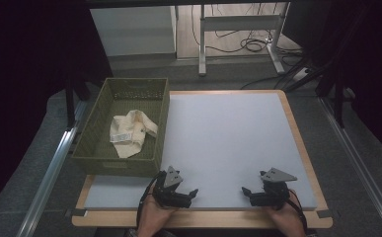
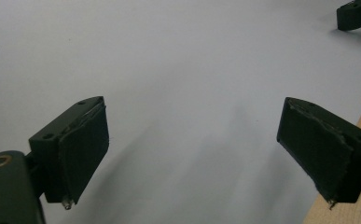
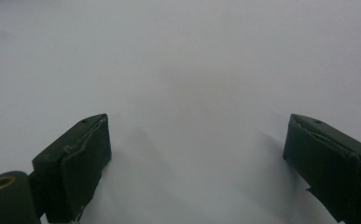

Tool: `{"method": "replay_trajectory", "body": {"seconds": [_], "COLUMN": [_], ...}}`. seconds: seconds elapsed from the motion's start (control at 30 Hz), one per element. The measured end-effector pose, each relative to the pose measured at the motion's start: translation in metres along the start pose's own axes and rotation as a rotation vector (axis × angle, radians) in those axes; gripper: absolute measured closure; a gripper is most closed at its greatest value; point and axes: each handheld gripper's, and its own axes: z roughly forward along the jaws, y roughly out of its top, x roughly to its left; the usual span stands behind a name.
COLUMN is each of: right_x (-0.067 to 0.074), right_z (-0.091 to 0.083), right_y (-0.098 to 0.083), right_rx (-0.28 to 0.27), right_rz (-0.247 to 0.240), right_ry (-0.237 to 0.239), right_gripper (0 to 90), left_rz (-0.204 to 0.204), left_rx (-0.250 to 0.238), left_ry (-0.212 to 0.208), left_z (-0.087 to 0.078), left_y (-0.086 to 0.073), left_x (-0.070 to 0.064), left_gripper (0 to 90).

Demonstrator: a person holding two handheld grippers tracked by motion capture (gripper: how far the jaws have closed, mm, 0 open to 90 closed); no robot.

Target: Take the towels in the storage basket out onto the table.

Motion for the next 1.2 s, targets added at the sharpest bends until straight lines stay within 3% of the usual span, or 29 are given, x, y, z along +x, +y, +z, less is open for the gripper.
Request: {"method": "replay_trajectory", "body": {"seconds": [0.4,0.8,1.2], "right_x": [0.000,0.000,0.000], "right_z": [0.000,0.000,0.000], "right_y": [0.000,0.000,0.000], "right_rx": [-0.001,-0.002,-0.002], "right_rz": [0.001,0.001,0.002], "right_ry": [-0.001,-0.001,-0.001], "right_gripper": [7.6,7.7,7.6], "left_rz": [0.003,-0.022,0.003], "left_rx": [0.003,0.048,0.079], "left_ry": [-0.025,-0.071,-0.092], "left_z": [0.005,0.011,0.015], "left_y": [0.013,0.028,0.053], "left_x": [0.001,0.009,0.012], "left_gripper": [7.0,5.7,3.0]}}
